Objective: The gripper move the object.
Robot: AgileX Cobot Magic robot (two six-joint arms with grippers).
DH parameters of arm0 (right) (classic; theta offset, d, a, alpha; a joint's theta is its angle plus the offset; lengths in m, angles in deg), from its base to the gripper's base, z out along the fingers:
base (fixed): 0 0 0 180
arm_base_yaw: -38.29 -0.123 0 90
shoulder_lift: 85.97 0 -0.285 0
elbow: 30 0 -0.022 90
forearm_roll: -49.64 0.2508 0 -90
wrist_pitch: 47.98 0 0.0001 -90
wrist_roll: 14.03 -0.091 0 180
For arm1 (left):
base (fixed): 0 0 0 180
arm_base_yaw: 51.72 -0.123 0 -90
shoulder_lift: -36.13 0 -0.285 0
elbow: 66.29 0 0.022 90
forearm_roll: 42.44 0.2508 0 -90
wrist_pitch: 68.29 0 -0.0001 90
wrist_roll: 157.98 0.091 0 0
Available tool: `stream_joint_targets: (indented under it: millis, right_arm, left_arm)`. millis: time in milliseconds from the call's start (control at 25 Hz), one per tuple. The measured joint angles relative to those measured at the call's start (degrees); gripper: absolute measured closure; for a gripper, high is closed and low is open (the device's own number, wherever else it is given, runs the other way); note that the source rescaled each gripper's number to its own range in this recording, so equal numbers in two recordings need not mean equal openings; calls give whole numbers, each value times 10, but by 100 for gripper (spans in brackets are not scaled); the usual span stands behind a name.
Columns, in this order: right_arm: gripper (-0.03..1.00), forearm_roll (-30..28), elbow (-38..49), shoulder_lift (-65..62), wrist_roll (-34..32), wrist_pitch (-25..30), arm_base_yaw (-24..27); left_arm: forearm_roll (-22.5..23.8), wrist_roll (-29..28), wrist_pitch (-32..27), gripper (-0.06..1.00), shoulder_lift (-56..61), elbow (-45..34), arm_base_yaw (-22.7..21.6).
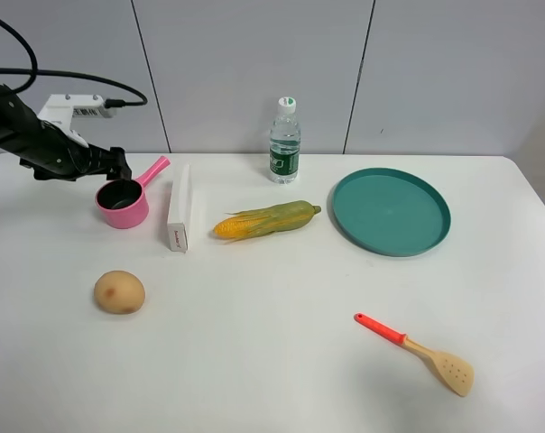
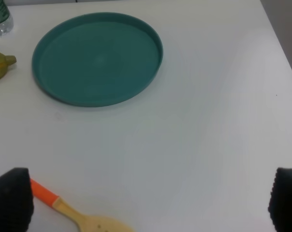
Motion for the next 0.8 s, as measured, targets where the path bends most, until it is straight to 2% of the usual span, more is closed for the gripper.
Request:
stream_joint_targets:
  millis: [160, 360, 600, 800]
  right_arm:
    - [-3, 0, 0, 0, 0, 0, 0]
    - [-3, 0, 0, 0, 0, 0, 0]
    - [-3, 0, 0, 0, 0, 0, 0]
    - [-3, 0, 0, 0, 0, 0, 0]
  left_arm:
    - [-21, 0, -20, -5, 71, 0, 0]
    - [-20, 17, -40, -5, 169, 0, -2]
    - [61, 21, -67, -5, 286, 0, -19]
    - [145, 16, -157, -5, 364, 0, -25]
